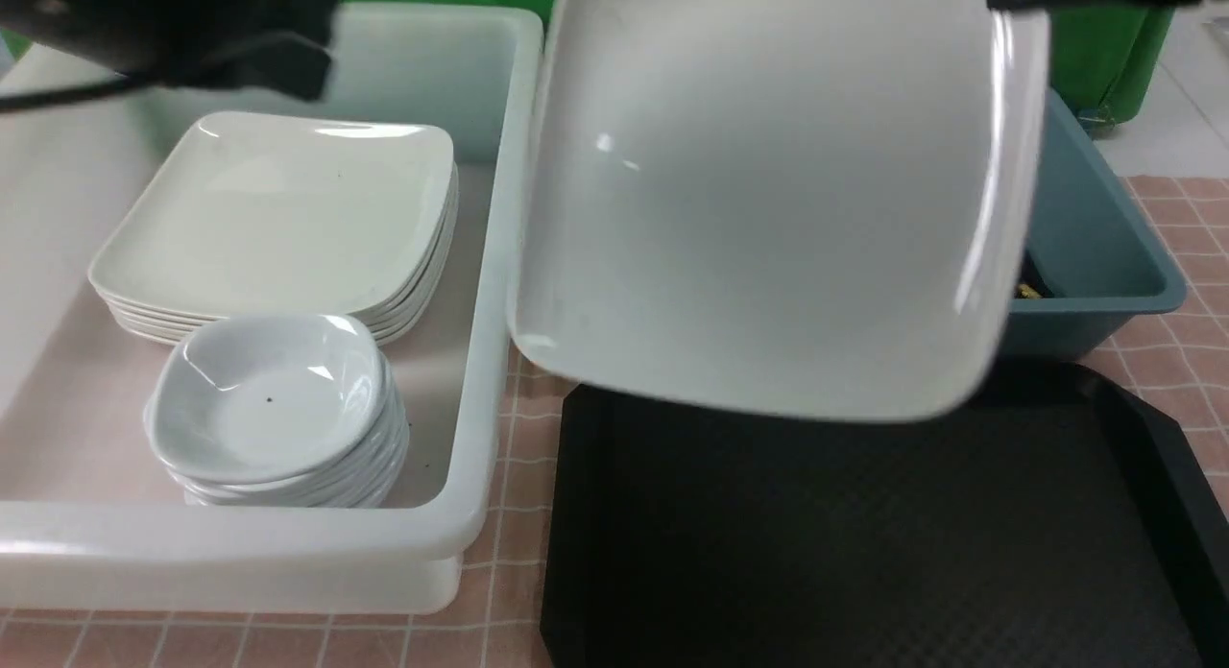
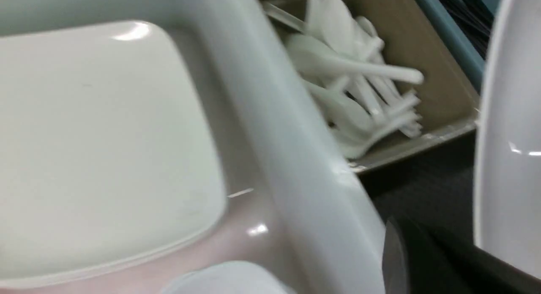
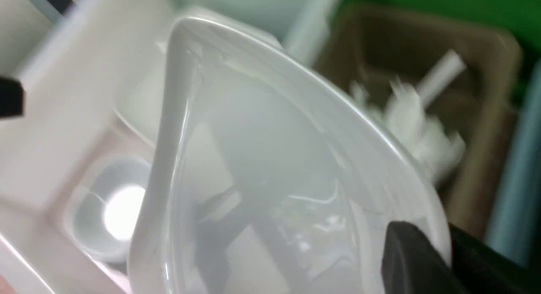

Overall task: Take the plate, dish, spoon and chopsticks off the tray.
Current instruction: Use the right arm to put the plate into the large storage box on the left

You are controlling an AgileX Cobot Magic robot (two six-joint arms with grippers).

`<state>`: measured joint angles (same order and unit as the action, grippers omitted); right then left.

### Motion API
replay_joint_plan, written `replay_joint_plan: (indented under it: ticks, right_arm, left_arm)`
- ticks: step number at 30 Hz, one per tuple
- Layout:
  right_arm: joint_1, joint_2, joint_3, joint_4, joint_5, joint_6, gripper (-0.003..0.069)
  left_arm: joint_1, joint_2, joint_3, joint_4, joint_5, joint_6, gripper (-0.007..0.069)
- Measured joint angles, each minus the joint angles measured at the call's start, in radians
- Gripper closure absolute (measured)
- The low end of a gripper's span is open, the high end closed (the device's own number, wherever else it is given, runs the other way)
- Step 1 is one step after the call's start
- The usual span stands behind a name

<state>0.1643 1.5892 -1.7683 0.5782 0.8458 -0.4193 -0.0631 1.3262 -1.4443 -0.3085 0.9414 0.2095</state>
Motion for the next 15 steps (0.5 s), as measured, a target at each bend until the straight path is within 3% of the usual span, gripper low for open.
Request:
replay_joint_plan:
  ticks: [3,8,11,15]
  right_arm:
    - [0.083,0.116,-0.137,0.072,-0.060,0.017,0.0587]
    - [0.220,0.306,-0.331,0.099,-0.181,0.051,0.0587]
    - [0.319,0.439,-0.462,0.099,-0.293,0.060,0.0587]
    - [0.420,0.563,-0.555,0.097,-0.415,0.064,0.0587]
  left_arm:
    - [0.167,-0.064,-0.001,0.006,0.028,0.000,0.0624]
    - [0.348,-0.132,-0.003,-0.010,0.070,-0.001,0.0624]
    - [0.418,-0.173,-0.003,-0.042,0.076,-0.003,0.0624]
    - [0.430,-0.215,-0.003,-0.055,0.084,-0.003,0.0624]
